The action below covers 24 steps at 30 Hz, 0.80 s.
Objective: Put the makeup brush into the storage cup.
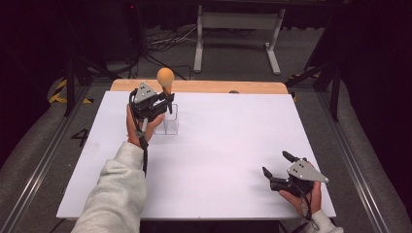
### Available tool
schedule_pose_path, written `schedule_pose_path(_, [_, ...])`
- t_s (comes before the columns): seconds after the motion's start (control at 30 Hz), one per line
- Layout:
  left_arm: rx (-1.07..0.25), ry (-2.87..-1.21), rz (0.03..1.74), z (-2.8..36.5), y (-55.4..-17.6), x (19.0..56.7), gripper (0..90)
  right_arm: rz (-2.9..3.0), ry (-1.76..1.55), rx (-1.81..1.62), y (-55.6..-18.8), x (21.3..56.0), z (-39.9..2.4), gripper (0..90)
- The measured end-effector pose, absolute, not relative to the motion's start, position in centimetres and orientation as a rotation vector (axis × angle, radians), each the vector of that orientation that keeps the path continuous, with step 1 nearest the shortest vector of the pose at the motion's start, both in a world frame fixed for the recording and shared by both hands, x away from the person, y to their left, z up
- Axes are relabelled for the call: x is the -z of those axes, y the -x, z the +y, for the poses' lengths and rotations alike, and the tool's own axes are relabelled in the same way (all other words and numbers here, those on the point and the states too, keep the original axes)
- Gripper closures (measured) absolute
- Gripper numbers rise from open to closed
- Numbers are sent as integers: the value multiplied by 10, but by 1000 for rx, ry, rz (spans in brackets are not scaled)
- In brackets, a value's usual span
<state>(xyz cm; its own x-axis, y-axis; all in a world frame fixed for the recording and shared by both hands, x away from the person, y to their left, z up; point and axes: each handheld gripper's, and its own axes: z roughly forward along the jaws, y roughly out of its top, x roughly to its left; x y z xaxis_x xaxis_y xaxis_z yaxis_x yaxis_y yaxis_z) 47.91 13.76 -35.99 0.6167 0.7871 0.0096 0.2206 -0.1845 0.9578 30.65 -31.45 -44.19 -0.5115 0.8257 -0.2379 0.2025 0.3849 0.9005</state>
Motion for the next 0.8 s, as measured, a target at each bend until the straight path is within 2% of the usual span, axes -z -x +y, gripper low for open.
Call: schedule_pose_path(0.8, [-606, -1760, 851, 134, -472, 392, 736, 1952, -871, -1116, -307, 443, -312, 138])
